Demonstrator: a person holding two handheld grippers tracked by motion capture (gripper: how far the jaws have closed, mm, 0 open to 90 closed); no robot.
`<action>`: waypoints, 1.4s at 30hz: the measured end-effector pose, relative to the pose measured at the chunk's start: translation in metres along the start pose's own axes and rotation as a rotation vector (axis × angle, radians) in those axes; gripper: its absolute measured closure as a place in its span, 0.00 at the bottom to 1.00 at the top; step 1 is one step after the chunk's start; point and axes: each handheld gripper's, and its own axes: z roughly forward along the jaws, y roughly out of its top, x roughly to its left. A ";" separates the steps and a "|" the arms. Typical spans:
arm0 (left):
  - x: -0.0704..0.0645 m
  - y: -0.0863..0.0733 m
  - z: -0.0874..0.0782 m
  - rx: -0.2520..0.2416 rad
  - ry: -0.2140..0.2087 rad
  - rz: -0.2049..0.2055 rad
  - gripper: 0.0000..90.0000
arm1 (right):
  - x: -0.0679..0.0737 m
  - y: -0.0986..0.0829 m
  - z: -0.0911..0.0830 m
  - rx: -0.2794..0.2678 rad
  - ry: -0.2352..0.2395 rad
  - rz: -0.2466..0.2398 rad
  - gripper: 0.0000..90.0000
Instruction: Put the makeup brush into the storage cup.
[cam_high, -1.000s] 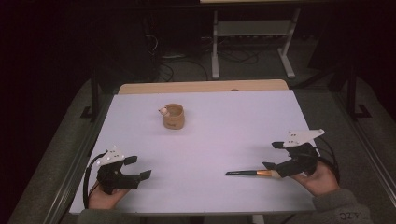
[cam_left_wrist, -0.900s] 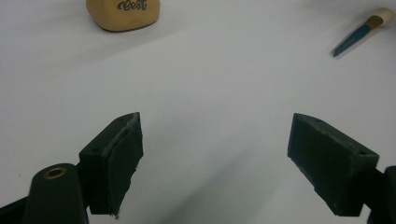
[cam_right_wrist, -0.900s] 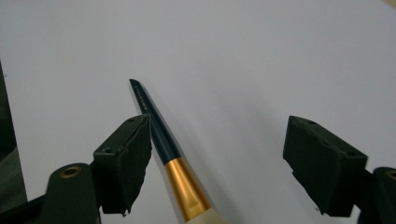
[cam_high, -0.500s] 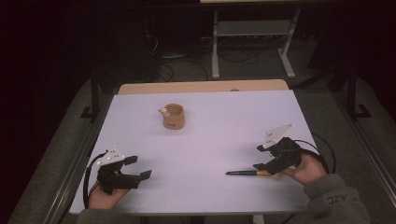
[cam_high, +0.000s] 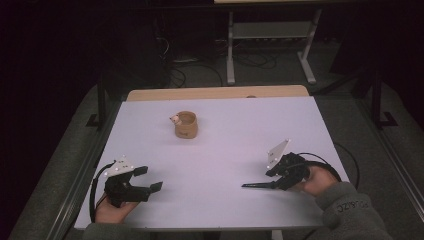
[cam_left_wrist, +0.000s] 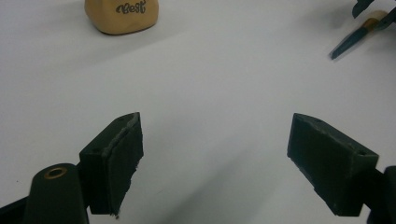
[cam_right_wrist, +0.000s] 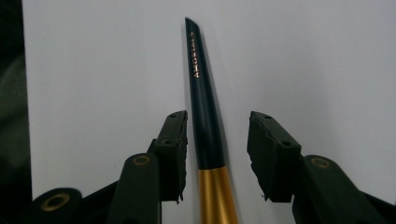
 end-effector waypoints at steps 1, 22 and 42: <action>0.000 0.000 0.000 0.000 0.000 0.003 0.20 | 0.000 0.000 0.002 0.012 0.002 -0.002 0.64; -0.005 0.003 0.003 0.011 -0.018 0.017 0.21 | 0.000 0.001 0.019 0.096 0.044 -0.079 0.81; -0.018 0.043 0.006 0.064 -0.098 0.151 0.26 | -0.005 0.006 -0.008 -0.023 0.047 -0.035 0.82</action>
